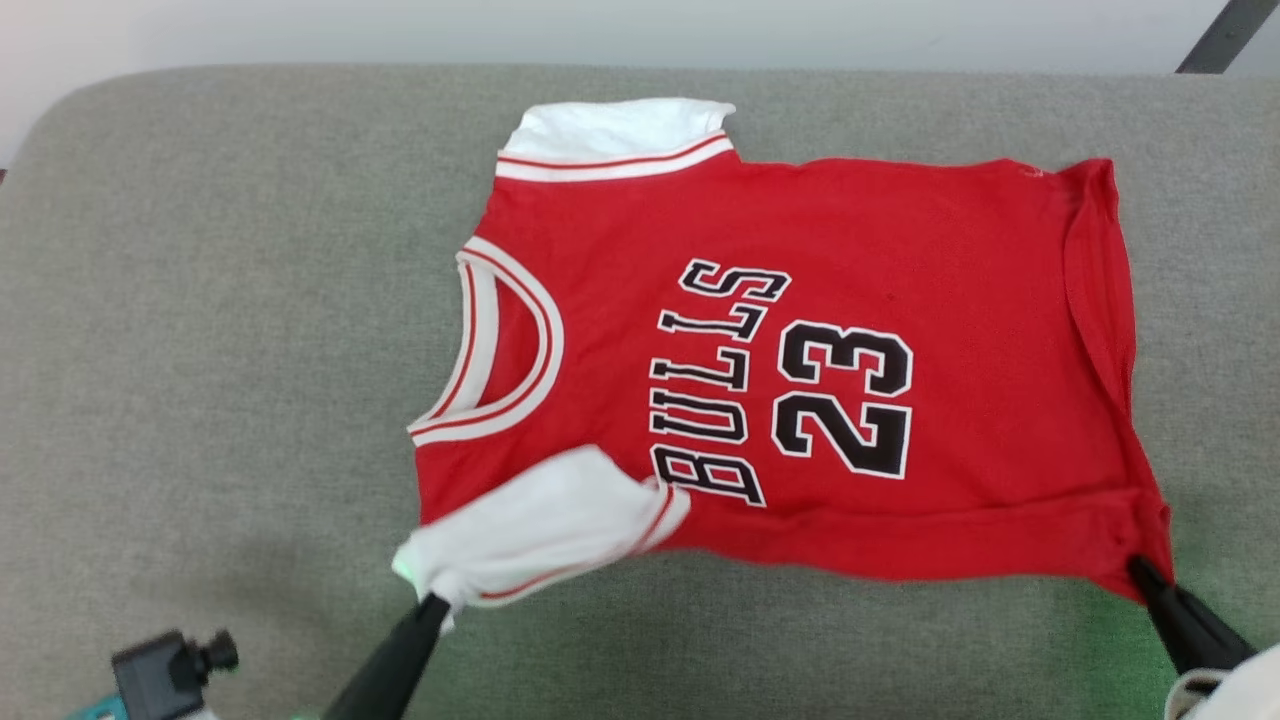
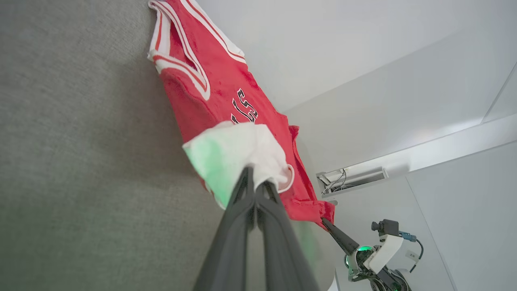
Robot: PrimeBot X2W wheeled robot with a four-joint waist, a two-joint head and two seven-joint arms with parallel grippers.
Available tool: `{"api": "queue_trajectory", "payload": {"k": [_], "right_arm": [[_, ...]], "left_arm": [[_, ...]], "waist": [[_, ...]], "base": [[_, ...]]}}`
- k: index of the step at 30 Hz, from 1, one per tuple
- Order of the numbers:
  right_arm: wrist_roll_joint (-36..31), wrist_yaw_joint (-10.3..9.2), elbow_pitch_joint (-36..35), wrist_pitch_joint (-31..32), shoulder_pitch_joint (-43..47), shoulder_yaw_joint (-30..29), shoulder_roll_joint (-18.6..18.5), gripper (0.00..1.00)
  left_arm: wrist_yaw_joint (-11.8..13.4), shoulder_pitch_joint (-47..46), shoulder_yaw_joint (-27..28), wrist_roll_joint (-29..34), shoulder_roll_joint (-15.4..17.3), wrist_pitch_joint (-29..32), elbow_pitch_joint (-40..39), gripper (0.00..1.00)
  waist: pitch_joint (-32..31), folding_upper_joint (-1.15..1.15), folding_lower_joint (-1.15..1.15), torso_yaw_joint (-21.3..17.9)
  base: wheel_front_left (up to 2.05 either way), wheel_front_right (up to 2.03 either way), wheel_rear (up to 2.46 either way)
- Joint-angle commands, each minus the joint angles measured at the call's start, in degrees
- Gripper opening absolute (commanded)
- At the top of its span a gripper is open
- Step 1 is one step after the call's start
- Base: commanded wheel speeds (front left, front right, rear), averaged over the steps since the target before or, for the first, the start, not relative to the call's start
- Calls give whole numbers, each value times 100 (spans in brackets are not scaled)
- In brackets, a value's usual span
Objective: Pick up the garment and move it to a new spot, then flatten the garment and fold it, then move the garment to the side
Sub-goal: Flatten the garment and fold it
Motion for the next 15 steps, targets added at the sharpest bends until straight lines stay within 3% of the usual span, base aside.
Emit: {"api": "queue_trajectory", "payload": {"k": [1,8,15], "right_arm": [[-97,-9,-185,123,133,-78,40,0],[-225,-8,-1051,600,516,-522,512,0],[-260,-8,-574,637,-421,-611,442,0]], "left_arm": [[7,127,24,41,34,2,-121,0],[8,486,196,192,170,1,-580,0],[8,-777,176,-104,-129,157,-151,0]], "waist": [[36,0,0,-34],[18,0,0,-62],[-53,0,0,-56]], "base": [[0,0,0],[0,0,0],[0,0,0]]}}
